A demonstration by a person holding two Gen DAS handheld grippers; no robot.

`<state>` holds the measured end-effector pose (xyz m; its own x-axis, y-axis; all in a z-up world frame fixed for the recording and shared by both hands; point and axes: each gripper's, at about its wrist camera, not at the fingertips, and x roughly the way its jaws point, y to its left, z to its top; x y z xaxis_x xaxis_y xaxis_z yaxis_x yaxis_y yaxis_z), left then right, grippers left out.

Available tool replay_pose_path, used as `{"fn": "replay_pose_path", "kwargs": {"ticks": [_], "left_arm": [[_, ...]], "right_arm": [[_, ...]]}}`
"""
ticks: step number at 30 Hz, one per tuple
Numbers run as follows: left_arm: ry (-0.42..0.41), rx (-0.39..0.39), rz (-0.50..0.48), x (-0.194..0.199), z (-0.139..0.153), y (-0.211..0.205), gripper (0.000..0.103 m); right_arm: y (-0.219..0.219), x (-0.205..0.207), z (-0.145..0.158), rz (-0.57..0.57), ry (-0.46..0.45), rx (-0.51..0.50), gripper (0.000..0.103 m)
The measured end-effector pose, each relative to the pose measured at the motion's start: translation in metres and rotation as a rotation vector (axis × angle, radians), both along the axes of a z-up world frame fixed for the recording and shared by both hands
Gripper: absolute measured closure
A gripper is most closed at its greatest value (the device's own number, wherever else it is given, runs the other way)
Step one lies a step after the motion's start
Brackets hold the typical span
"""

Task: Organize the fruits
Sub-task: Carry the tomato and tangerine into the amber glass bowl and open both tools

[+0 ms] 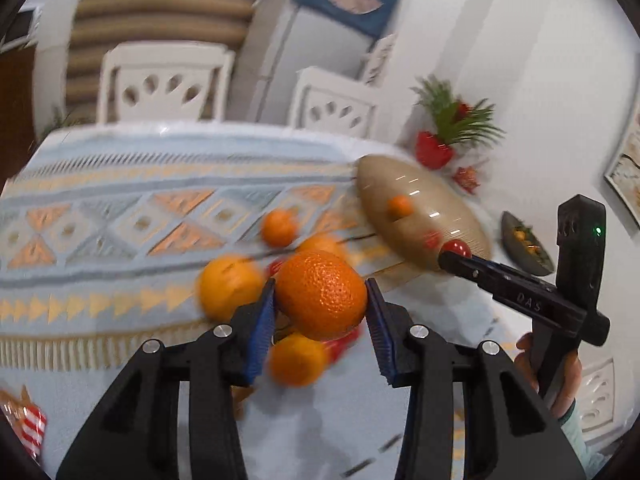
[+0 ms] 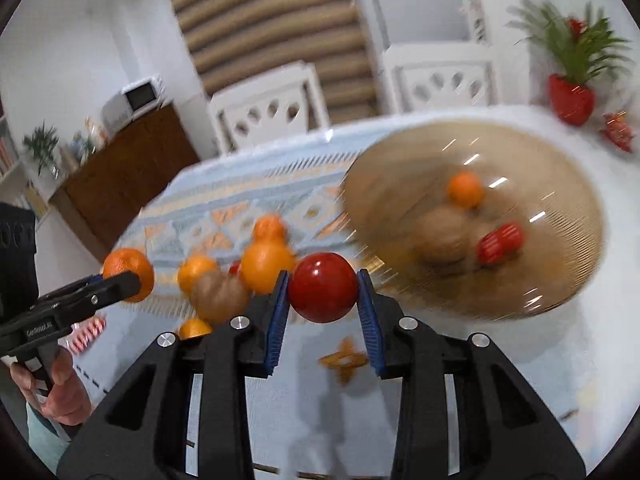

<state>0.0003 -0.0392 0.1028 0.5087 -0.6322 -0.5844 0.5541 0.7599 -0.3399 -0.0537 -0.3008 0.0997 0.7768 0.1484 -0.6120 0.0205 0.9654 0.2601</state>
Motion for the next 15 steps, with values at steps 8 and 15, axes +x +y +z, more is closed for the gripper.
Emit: {"fn": "replay_pose_path", "kwargs": {"ticks": [8,15], "left_arm": [[-0.039,-0.038,-0.141,-0.001,0.05,-0.075,0.061],[-0.027,-0.028,-0.219,0.007,0.058,-0.146,0.061]], "right_arm": [[-0.085,-0.024,0.048,-0.148,-0.075,0.029,0.069],[-0.131,-0.022,0.046,-0.209,-0.056,0.074,0.069]]}}
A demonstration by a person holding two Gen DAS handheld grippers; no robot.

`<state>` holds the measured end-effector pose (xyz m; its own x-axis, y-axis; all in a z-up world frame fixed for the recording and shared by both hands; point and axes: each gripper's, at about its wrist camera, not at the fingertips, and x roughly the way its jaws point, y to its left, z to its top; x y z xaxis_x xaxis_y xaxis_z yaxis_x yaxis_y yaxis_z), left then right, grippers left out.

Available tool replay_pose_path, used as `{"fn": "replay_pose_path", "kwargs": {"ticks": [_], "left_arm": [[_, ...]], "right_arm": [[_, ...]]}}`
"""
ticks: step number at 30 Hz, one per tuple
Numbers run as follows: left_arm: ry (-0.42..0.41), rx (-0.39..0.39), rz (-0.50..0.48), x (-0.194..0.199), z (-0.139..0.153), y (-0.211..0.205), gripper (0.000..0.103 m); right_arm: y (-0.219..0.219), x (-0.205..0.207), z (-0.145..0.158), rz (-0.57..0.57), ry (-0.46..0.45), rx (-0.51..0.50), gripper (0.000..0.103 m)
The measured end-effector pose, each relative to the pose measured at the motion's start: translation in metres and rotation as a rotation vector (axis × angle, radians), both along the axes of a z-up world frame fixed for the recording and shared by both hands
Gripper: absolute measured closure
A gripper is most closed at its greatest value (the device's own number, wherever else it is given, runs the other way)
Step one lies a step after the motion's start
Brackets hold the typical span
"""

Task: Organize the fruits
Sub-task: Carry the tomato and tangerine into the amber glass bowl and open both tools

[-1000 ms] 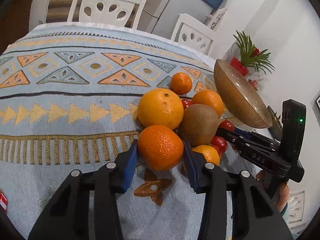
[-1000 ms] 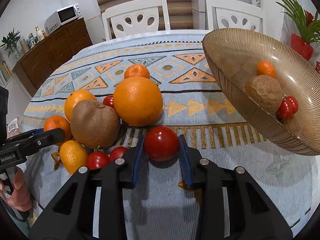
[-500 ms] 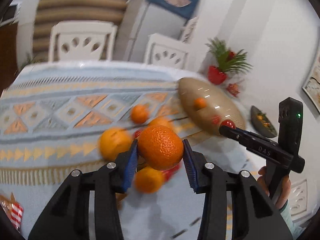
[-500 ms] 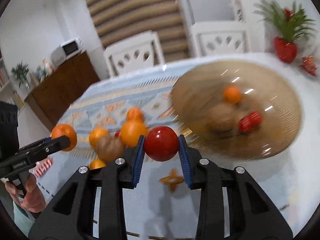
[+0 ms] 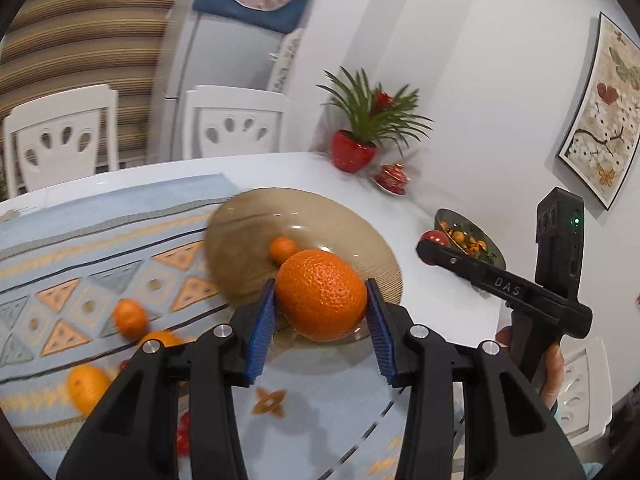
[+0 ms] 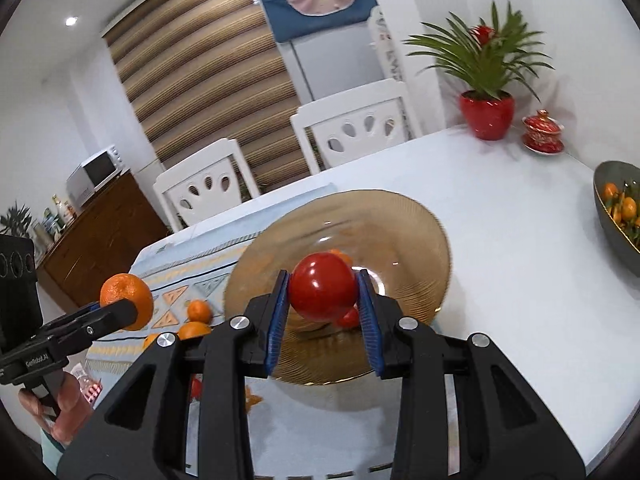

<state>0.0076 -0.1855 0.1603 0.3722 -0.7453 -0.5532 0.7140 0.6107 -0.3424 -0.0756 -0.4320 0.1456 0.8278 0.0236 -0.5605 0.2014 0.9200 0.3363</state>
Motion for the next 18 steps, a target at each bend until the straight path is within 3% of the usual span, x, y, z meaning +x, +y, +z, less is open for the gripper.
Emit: {"fn": "replay_pose_path", "kwargs": {"ticks": [10,18], "left_arm": [[0.07,0.076,-0.045,0.018,-0.048,-0.068,0.061],[0.109,0.12,-0.056,0.029,-0.079,-0.088,0.061]], "right_arm": [[-0.024,0.021,-0.039,-0.007,0.115,0.033,0.069],[-0.022,0.029,-0.054,0.013,0.158,0.021,0.068]]}}
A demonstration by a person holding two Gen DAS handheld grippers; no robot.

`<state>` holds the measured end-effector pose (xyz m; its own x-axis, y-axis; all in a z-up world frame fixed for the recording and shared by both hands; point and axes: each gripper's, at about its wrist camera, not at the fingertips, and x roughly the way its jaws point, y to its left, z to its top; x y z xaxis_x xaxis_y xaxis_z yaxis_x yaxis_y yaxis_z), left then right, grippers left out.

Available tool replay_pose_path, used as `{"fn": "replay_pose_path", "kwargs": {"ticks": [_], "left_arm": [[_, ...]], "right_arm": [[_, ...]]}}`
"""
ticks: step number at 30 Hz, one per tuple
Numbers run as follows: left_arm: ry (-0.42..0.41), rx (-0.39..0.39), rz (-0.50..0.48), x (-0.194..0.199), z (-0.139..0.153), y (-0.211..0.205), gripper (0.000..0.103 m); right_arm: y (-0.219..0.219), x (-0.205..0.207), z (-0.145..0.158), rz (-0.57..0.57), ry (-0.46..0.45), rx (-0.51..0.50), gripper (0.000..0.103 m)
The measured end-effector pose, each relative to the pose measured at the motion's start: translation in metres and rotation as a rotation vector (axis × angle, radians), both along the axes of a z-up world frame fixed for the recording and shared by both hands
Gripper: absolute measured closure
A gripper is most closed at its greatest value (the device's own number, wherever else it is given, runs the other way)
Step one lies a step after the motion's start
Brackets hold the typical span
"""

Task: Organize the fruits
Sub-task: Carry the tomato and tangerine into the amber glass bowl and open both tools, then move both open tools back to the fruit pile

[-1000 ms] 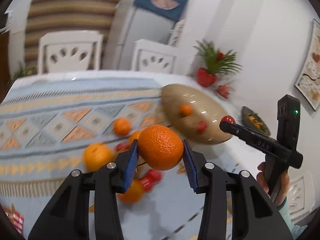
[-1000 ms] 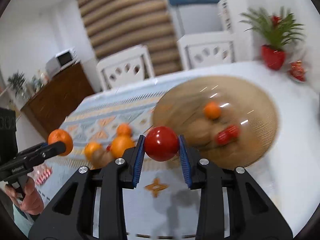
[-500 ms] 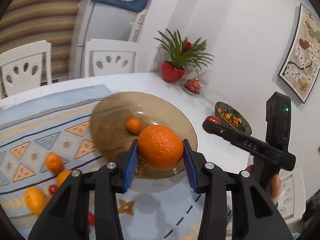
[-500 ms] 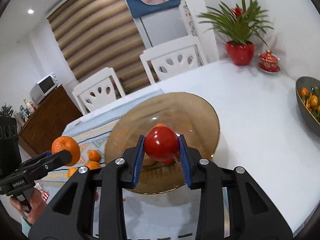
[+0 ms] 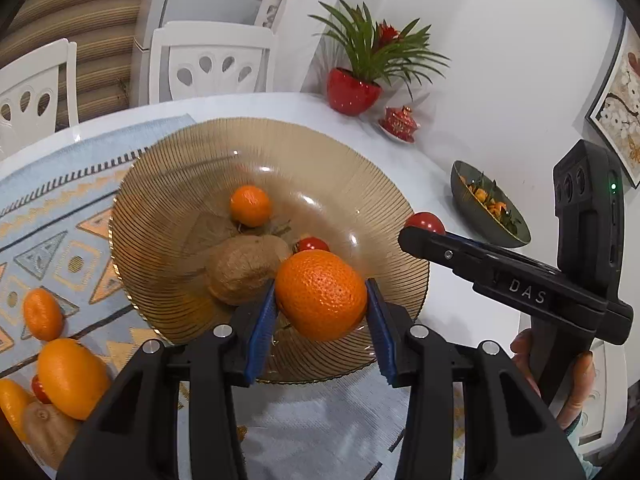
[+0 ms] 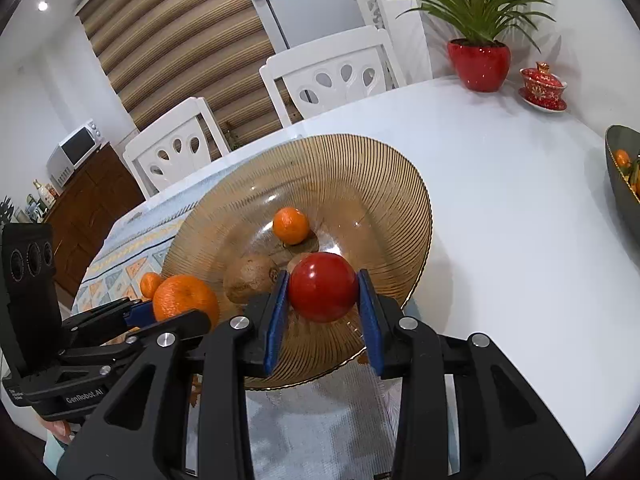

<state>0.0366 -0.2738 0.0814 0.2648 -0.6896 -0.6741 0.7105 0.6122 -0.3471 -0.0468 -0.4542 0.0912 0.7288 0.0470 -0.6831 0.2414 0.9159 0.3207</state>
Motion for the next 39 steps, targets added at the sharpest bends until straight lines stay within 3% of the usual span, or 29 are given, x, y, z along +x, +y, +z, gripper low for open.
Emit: {"fn": "replay_pose_path", "kwargs": {"ticks": [5,6,7,9,23,32,36,39], "left_arm": [[-0.006,0.008,-0.015,-0.001,-0.001,-0.004,0.061],[-0.002,0.01,-0.019,-0.001,-0.001,-0.004,0.06],[-0.003,0.004,-0.014,-0.001,0.0,-0.003,0.051],[-0.008,-0.015,0.004,0.0,0.004,0.002,0.042],[-0.045,-0.066,0.052,-0.007,0.029,0.056,0.043],[-0.083,-0.111,0.117,-0.01,0.05,0.114,0.042],[-0.107,-0.144,0.168,-0.012,0.059,0.149,0.025],[-0.121,-0.17,0.211,-0.014,0.065,0.179,0.025]], "right_arm": [[-0.002,0.0,-0.002,-0.01,0.001,0.009,0.066],[-0.003,-0.001,-0.001,-0.016,0.0,0.01,0.058],[-0.004,-0.002,0.001,-0.023,-0.006,0.011,0.049],[-0.002,-0.003,0.003,-0.019,-0.011,0.007,0.049],[0.026,-0.014,0.015,0.024,-0.033,-0.01,0.049],[0.049,-0.019,0.021,0.068,-0.041,-0.008,0.049],[0.069,-0.017,0.026,0.111,-0.049,-0.023,0.049],[0.087,-0.015,0.029,0.15,-0.056,-0.035,0.049]]}}
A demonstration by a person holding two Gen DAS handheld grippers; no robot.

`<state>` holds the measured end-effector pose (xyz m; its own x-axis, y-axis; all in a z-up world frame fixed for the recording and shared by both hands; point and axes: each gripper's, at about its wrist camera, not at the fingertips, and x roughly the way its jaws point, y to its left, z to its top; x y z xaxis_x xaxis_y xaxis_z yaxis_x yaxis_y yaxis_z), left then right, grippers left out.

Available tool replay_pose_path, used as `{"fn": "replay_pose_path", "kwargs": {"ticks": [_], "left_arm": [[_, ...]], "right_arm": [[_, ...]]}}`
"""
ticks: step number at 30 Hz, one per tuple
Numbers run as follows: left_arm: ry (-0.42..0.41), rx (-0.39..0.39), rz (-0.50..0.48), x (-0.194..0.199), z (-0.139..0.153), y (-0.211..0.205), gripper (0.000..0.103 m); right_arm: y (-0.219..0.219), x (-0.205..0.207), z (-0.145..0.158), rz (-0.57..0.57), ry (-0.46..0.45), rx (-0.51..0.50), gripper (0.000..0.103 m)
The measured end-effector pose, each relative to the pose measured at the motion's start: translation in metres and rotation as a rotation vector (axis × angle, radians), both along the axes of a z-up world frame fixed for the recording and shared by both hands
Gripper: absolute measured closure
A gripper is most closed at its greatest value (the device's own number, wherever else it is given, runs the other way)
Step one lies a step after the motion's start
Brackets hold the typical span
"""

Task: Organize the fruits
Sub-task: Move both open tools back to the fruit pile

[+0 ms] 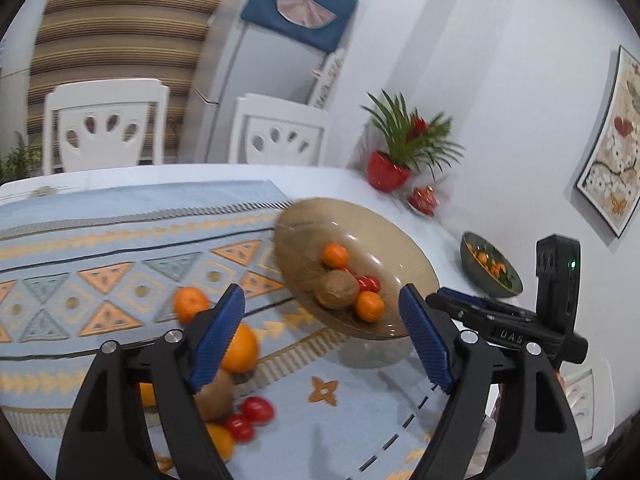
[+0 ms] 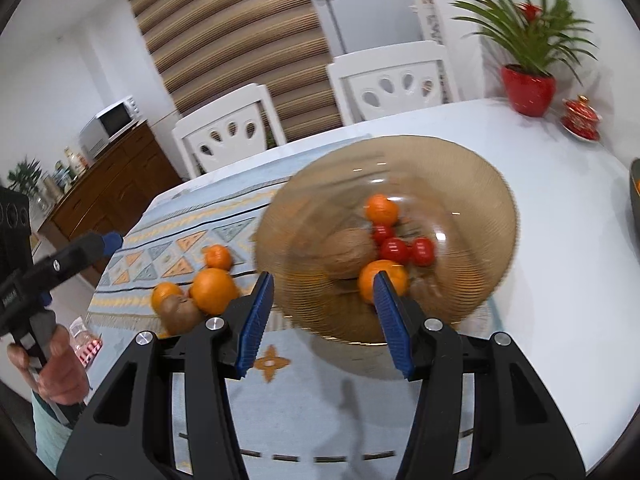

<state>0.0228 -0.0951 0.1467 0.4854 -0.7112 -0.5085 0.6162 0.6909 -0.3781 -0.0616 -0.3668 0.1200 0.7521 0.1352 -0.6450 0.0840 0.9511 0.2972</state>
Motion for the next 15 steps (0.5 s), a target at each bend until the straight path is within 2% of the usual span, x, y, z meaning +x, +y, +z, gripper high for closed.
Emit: {"fn": "replay_pose_path", "kwargs": {"ticks": [9,15], "left_arm": [[0.009,-0.029,0.078,-0.005,-0.008,0.071,0.025],[0.048,0.015,0.028,-0.013,-0.039,0.091,0.025]], "right_arm": [[0.07,0.016,-0.004,0.152,0.011,-0.052,0.049],[0.107,0.032,-0.027,0.258,0.065,-0.033,0.05]]}}
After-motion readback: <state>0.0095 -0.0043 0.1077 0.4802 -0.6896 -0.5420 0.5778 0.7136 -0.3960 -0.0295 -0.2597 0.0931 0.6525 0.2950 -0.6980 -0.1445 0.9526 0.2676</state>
